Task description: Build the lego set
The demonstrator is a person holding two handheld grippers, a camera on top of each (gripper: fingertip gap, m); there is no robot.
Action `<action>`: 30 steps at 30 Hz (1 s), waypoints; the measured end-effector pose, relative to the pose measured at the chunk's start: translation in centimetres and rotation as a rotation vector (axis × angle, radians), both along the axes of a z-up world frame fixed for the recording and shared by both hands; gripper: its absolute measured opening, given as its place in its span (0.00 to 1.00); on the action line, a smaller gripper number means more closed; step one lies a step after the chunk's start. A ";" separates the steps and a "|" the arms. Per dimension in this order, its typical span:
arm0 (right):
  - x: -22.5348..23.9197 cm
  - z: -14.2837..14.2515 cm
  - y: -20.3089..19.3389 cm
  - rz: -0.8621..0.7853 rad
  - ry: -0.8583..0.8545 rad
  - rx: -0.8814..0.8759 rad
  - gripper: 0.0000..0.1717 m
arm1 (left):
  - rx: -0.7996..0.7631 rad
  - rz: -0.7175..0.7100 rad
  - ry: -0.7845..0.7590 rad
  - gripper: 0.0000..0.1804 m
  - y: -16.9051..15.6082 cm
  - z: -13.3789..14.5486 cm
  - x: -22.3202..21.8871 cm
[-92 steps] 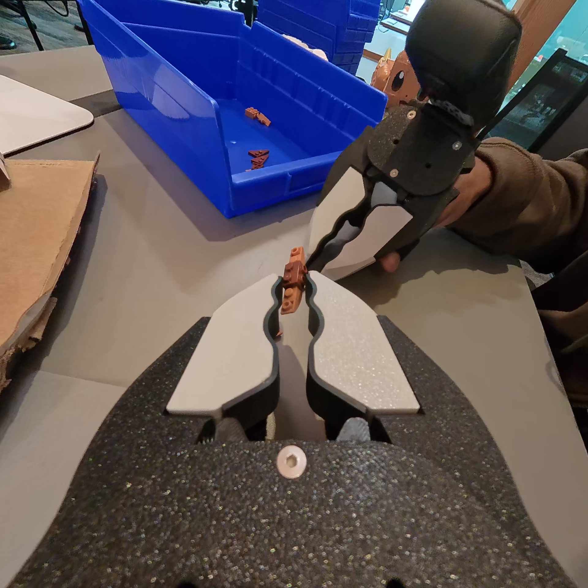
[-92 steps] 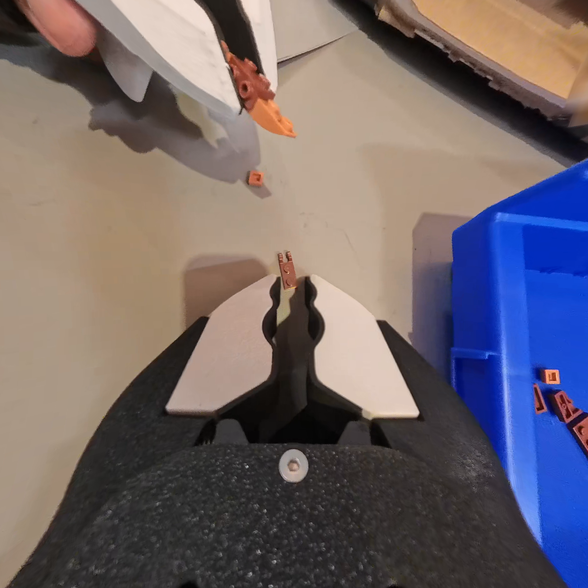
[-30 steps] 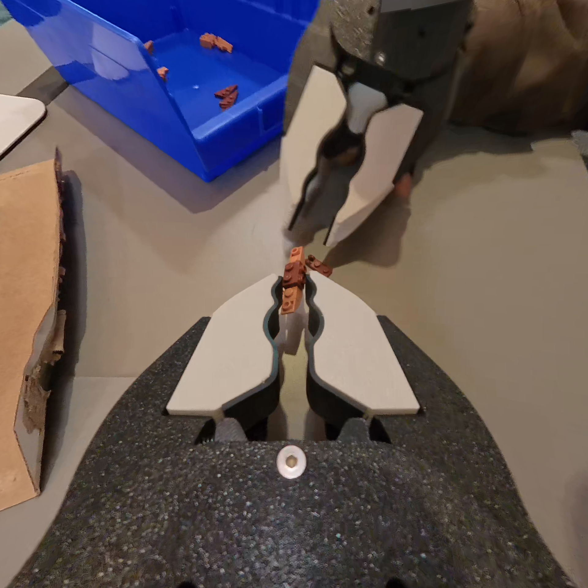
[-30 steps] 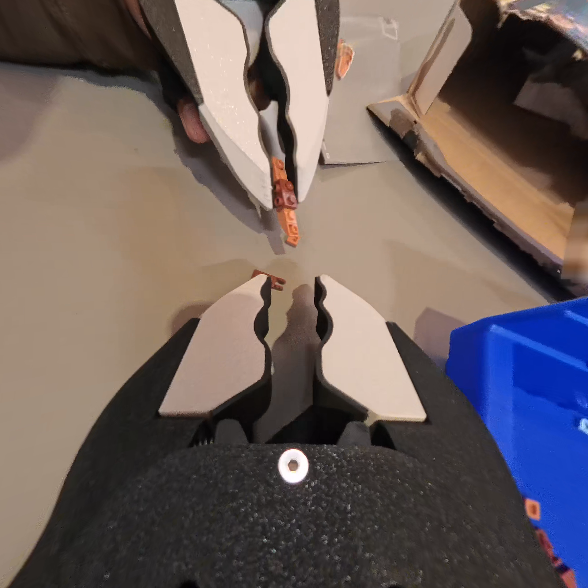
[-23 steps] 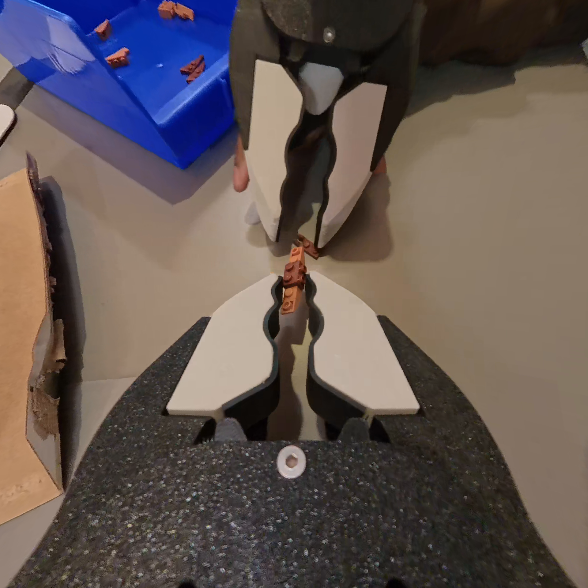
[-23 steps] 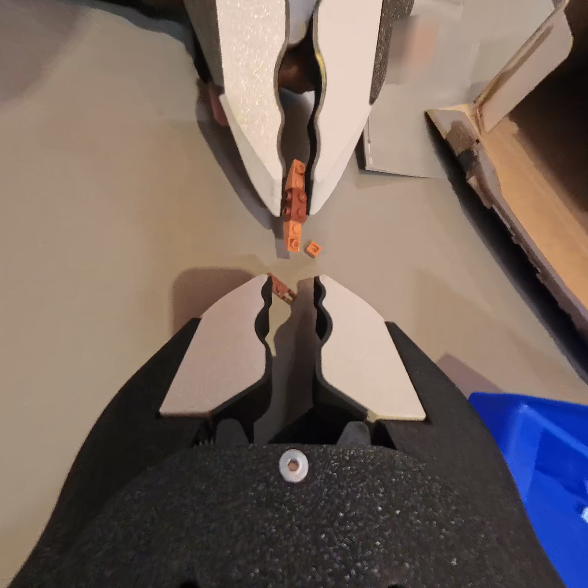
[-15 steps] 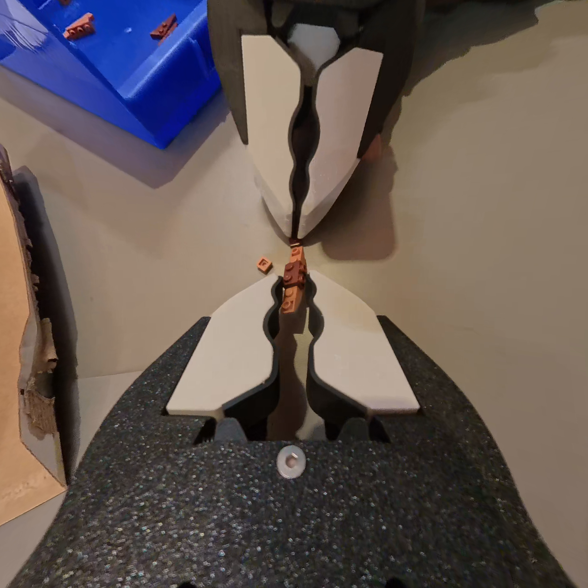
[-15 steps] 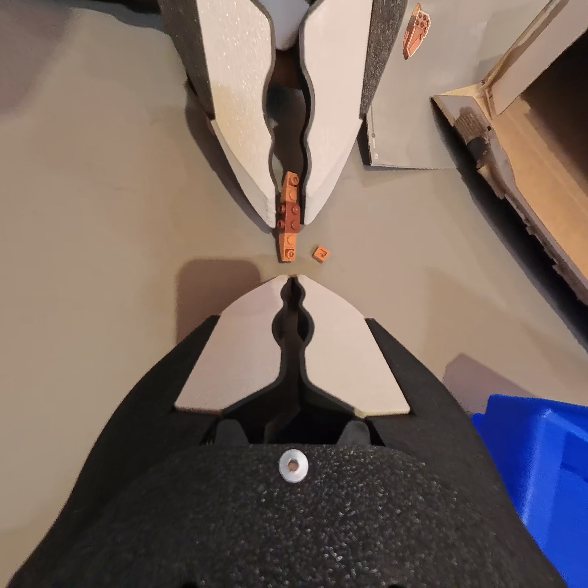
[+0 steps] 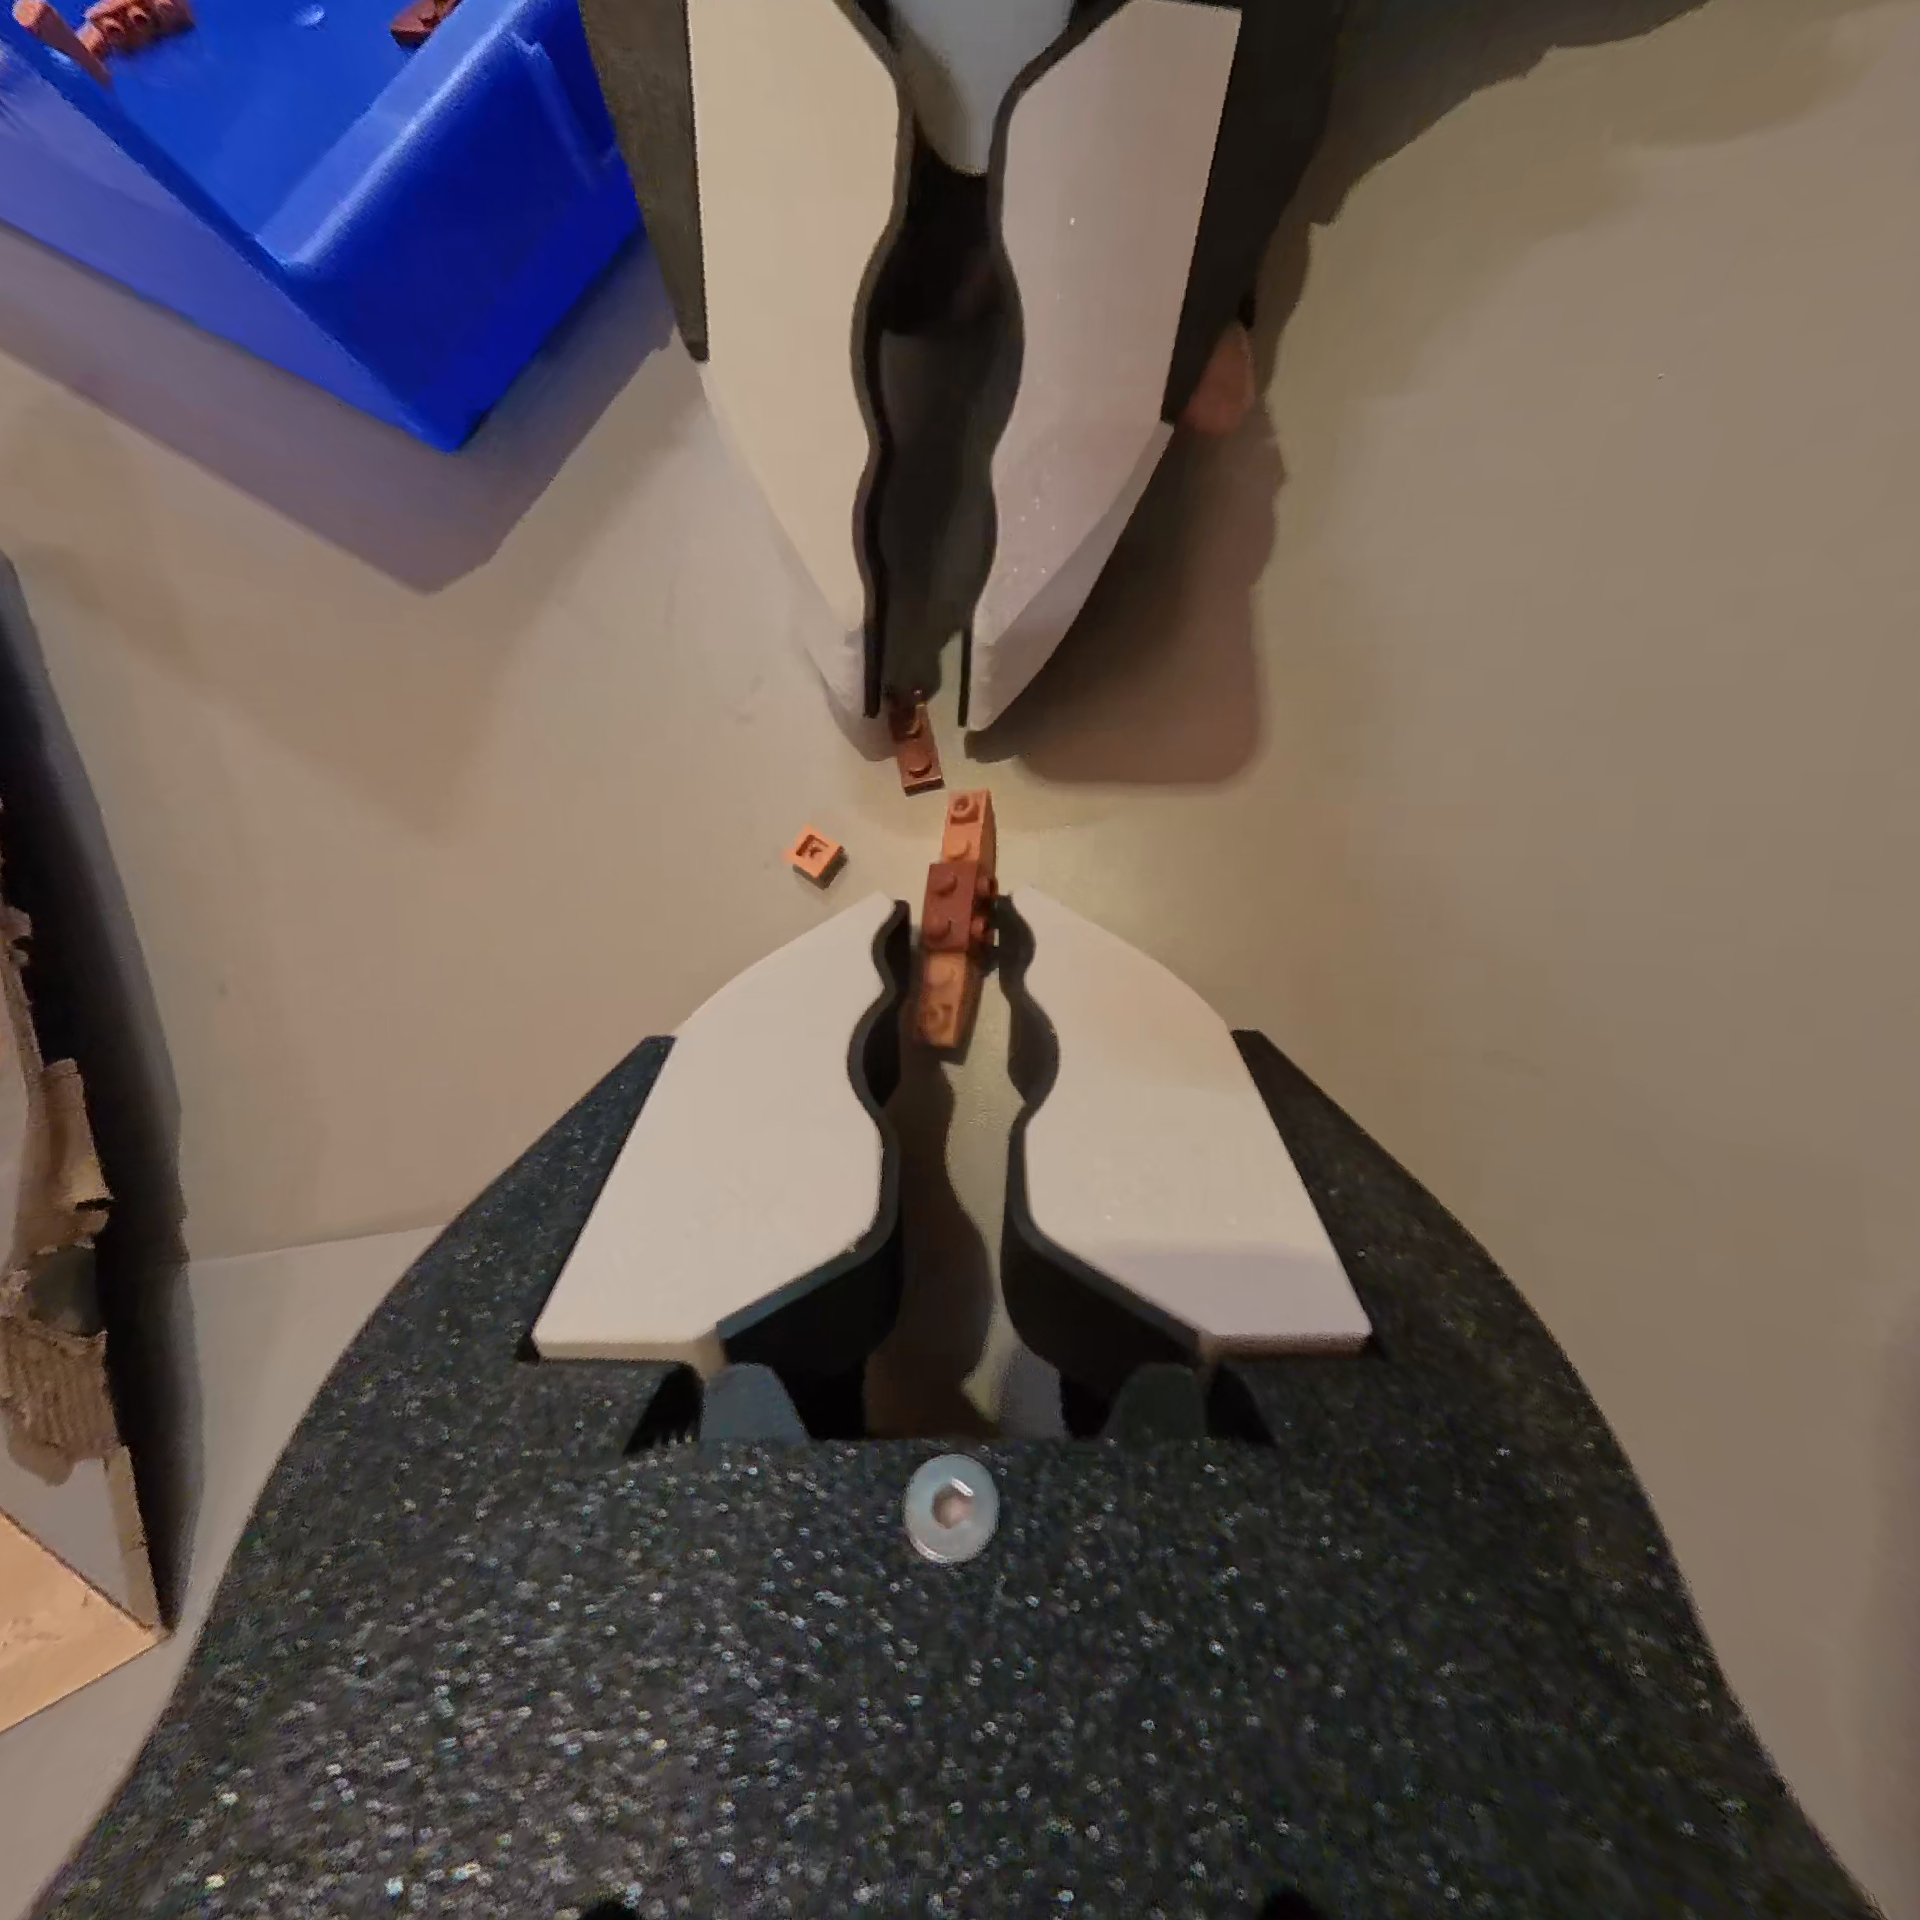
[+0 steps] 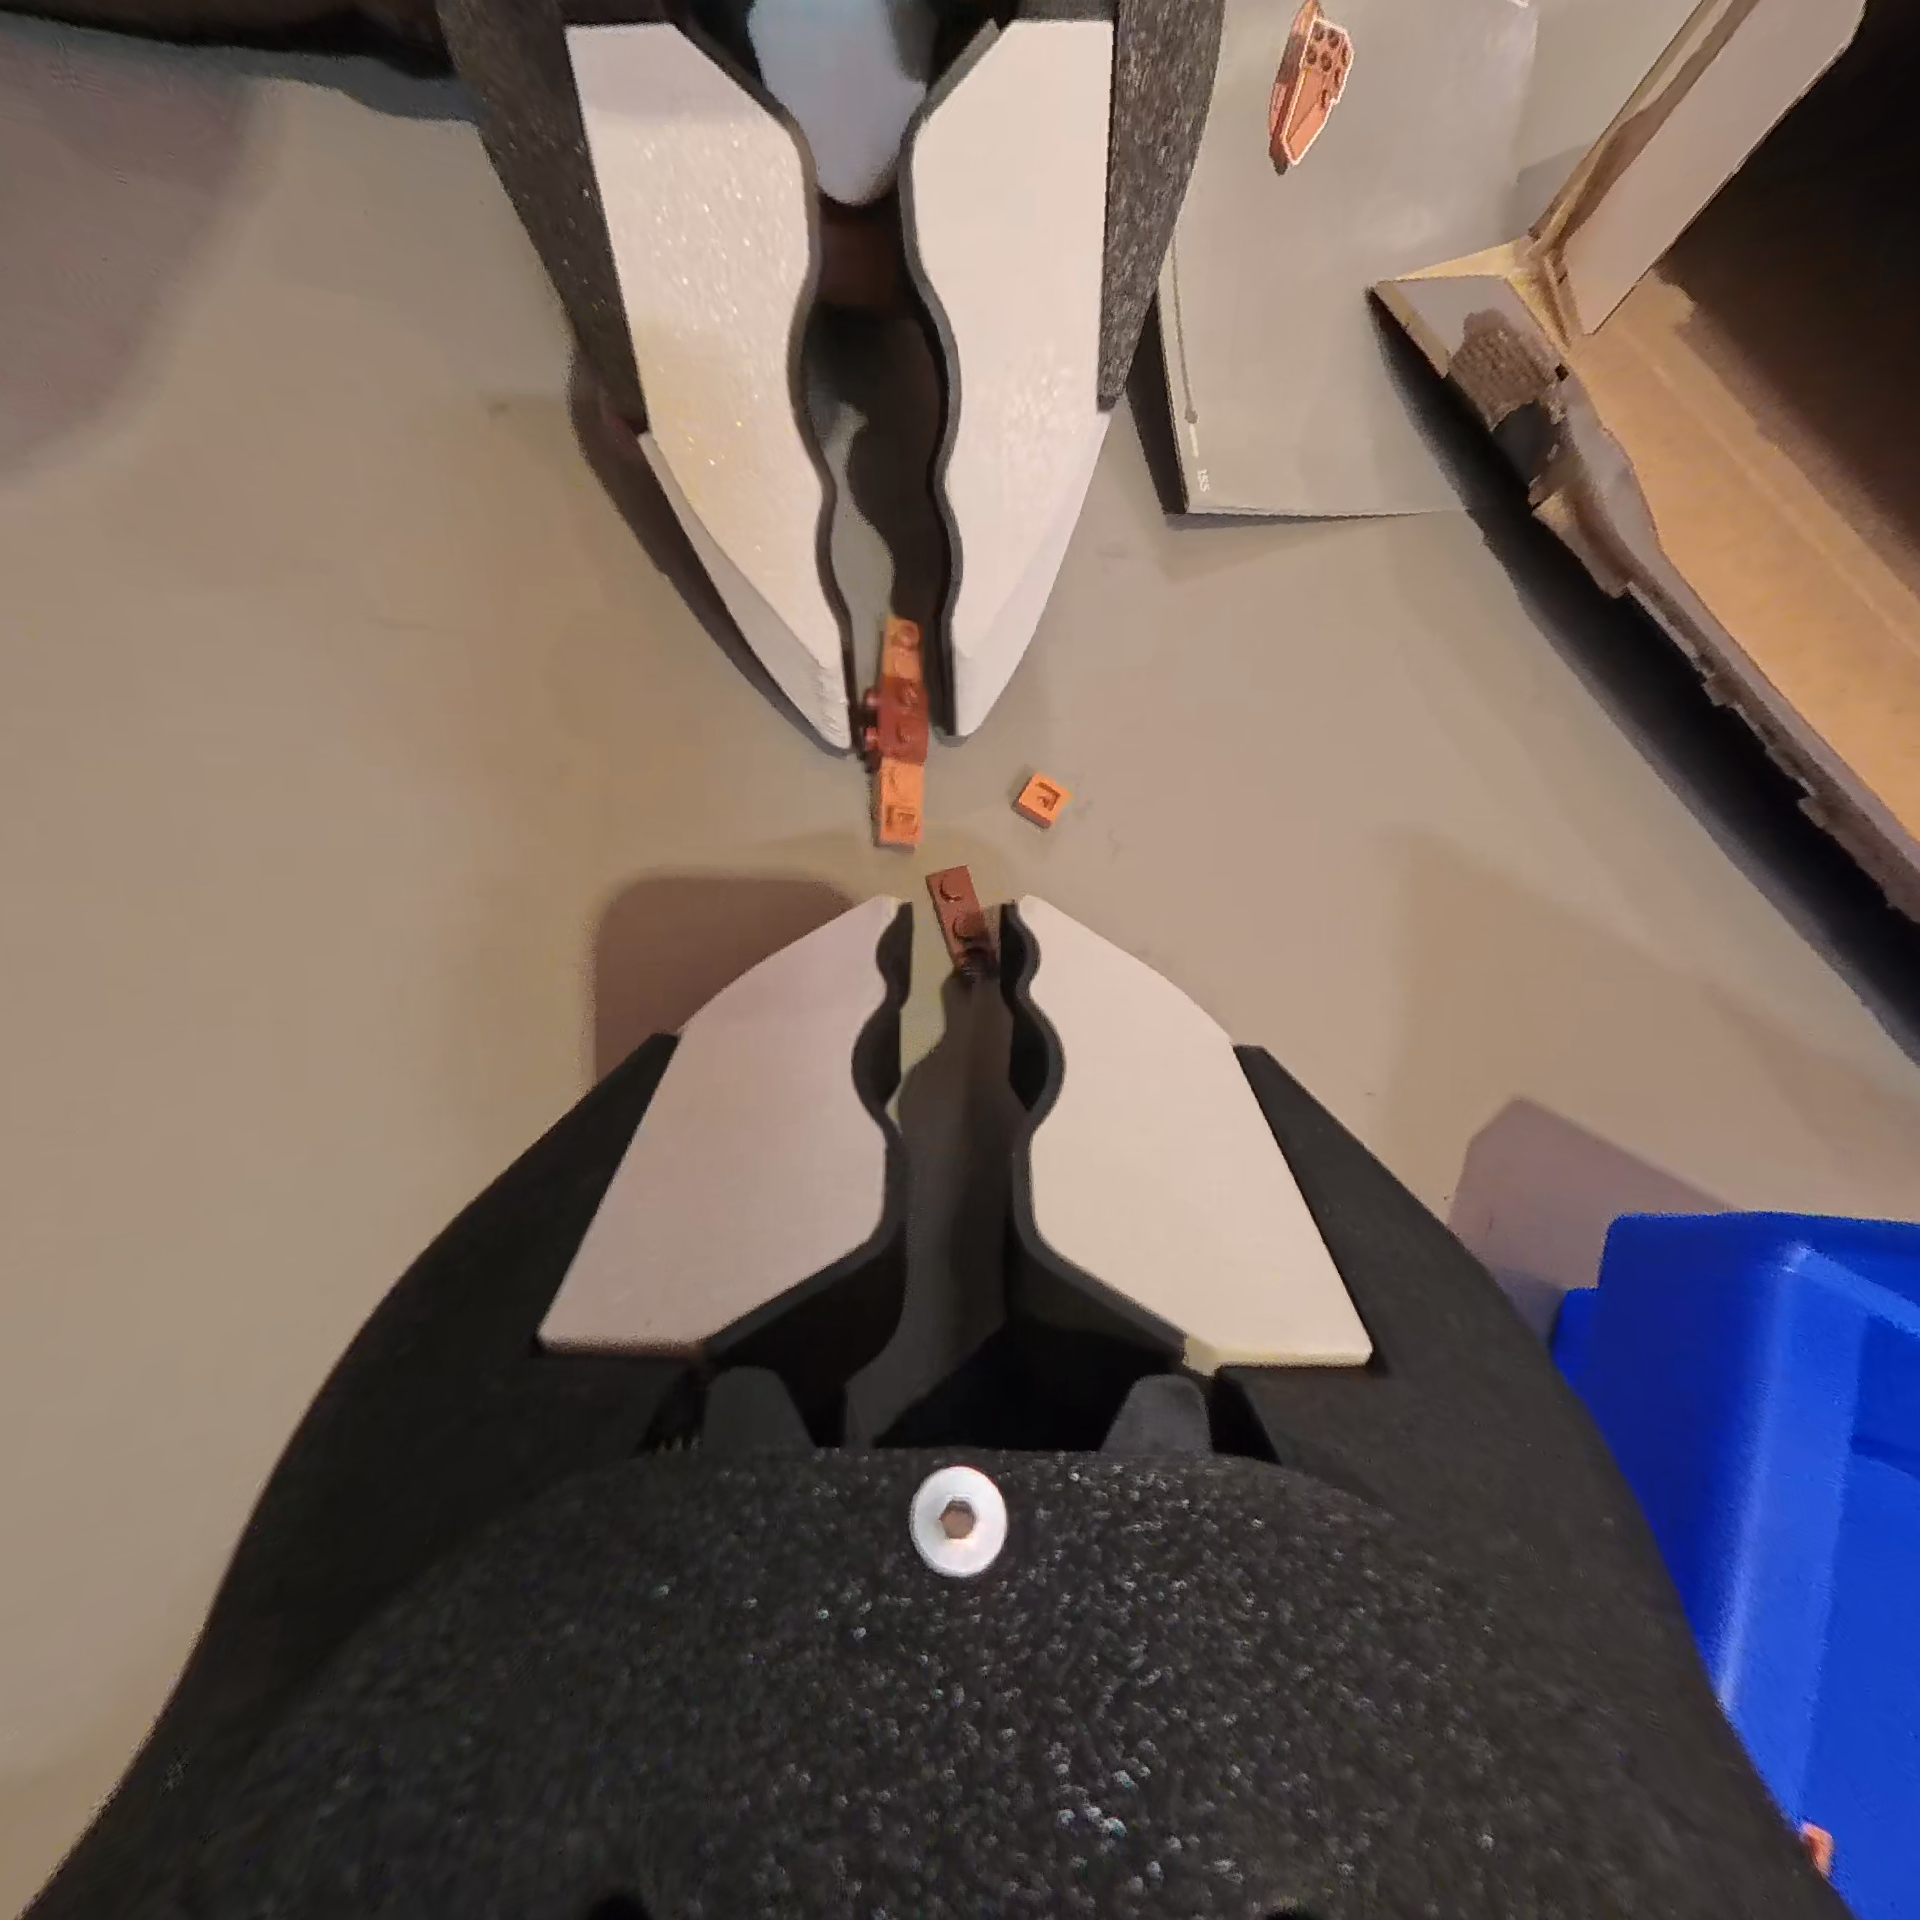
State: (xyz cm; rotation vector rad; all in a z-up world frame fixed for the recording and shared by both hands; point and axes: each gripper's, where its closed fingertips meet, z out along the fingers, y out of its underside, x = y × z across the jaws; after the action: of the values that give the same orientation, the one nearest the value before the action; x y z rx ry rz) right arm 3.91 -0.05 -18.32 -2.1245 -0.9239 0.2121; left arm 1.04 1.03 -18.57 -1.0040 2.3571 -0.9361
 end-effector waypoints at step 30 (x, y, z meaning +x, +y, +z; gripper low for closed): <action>-1.3 1.5 -0.7 0.086 0.064 -0.056 0.04 | -0.035 0.008 0.010 0.06 -1.6 0.0 0.8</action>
State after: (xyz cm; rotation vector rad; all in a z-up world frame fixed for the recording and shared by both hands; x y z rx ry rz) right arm 2.60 -0.79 -16.83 -2.1186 -0.9827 0.3510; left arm 1.79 -0.61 -18.53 -1.0338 2.3509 -0.9748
